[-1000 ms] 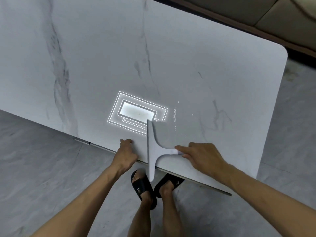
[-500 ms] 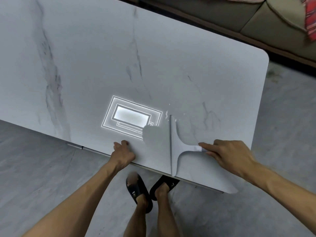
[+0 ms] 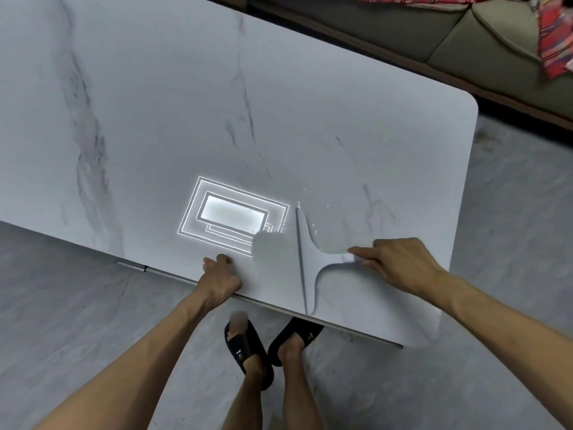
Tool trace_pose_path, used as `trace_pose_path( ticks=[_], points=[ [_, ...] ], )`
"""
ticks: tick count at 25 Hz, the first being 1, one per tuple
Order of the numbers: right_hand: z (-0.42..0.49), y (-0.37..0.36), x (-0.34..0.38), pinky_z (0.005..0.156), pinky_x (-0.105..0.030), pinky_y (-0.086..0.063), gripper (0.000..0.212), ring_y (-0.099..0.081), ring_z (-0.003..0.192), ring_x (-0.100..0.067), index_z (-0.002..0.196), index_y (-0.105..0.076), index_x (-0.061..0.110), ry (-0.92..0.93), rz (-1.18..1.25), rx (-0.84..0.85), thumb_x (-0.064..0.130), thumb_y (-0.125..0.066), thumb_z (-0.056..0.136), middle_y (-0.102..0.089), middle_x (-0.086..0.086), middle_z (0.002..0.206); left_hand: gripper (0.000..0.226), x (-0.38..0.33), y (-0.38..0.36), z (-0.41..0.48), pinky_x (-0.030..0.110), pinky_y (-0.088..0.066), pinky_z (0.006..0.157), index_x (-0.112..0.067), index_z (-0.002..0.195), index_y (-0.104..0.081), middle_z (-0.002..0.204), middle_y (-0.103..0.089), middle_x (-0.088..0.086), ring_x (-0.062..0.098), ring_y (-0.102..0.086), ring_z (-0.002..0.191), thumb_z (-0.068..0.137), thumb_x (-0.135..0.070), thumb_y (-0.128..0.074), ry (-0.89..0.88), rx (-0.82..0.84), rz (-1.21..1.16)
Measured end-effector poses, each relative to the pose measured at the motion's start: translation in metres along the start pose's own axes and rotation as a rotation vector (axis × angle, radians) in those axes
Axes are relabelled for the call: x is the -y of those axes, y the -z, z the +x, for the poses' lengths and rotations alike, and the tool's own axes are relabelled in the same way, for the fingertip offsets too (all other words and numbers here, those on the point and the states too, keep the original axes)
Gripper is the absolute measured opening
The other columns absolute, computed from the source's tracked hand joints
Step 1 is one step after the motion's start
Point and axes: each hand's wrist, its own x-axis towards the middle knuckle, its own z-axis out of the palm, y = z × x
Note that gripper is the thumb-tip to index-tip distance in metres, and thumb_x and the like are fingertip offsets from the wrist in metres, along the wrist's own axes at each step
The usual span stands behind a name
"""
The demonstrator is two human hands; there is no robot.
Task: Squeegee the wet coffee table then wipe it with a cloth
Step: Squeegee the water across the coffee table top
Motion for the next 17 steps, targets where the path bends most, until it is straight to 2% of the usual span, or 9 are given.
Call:
trace_pose_path(
  ticks=[3,6,8,10,12,14,17],
  points=[
    [-0.015,0.013,-0.023,0.053,-0.028,-0.033,0.041,-0.062,0.074,-0.015,0.130,-0.044,0.053,-0.099,-0.067,0.002,0.054,-0.022,0.095,-0.057,0.011,0.081,0.056,0.004,0.007,-0.005,0.026,-0.038,0.056,-0.011,0.134,-0.038,0.131,-0.036,0.016,0.020,-0.053,0.076,0.080,-0.003,-0.051,-0.019,0.014,-0.046],
    [-0.013,0.024,-0.009,0.051,-0.027,-0.035,0.046,-0.062,0.071,-0.016,0.129,-0.043,0.052,-0.058,-0.082,-0.037,0.056,-0.015,0.092,-0.059,0.011,0.081,0.051,0.012,0.014,-0.008,0.027,-0.037,0.053,-0.015,0.128,-0.041,0.105,-0.055,0.013,0.020,-0.053,0.067,0.080,-0.002,-0.048,-0.041,-0.044,-0.120],
    [0.003,0.029,0.024,0.052,-0.028,-0.035,0.042,-0.063,0.075,-0.018,0.129,-0.044,0.053,0.028,-0.017,-0.043,0.055,-0.020,0.094,-0.061,0.010,0.085,0.046,0.020,0.020,-0.011,0.027,-0.039,0.052,-0.016,0.124,-0.044,0.095,-0.057,0.007,0.020,-0.054,0.063,0.080,0.000,-0.046,-0.029,-0.166,-0.210],
    [0.027,0.027,0.072,0.056,-0.030,-0.035,0.038,-0.064,0.081,-0.022,0.130,-0.044,0.051,0.158,0.068,-0.027,0.053,-0.027,0.097,-0.063,0.007,0.091,0.043,0.032,0.026,-0.013,0.026,-0.040,0.055,-0.013,0.123,-0.047,0.101,-0.058,0.006,0.012,-0.052,0.065,0.082,0.000,-0.044,-0.006,-0.298,-0.310],
    [0.057,0.019,0.126,0.058,-0.030,-0.037,0.036,-0.063,0.084,-0.025,0.133,-0.045,0.049,0.276,0.121,-0.005,0.049,-0.031,0.099,-0.064,0.003,0.096,0.036,0.047,0.036,-0.014,0.028,-0.040,0.058,-0.012,0.121,-0.048,0.108,-0.061,0.010,0.012,-0.052,0.070,0.086,-0.005,-0.047,0.029,-0.413,-0.386],
    [0.089,0.010,0.176,0.060,-0.030,-0.035,0.036,-0.062,0.085,-0.025,0.134,-0.046,0.047,0.337,0.162,0.017,0.047,-0.034,0.100,-0.063,0.001,0.097,0.031,0.067,0.048,-0.011,0.027,-0.038,0.056,-0.016,0.115,-0.048,0.106,-0.063,0.009,0.017,-0.055,0.075,0.085,-0.010,-0.051,0.059,-0.481,-0.413],
    [0.130,0.005,0.221,0.059,-0.028,-0.028,0.036,-0.061,0.084,-0.023,0.135,-0.046,0.046,0.339,0.201,-0.002,0.045,-0.036,0.100,-0.063,0.000,0.095,0.041,0.092,0.064,-0.003,0.024,-0.036,0.055,-0.018,0.115,-0.045,0.099,-0.063,0.006,0.022,-0.055,0.077,0.077,-0.005,-0.052,0.075,-0.481,-0.373]
  ],
)
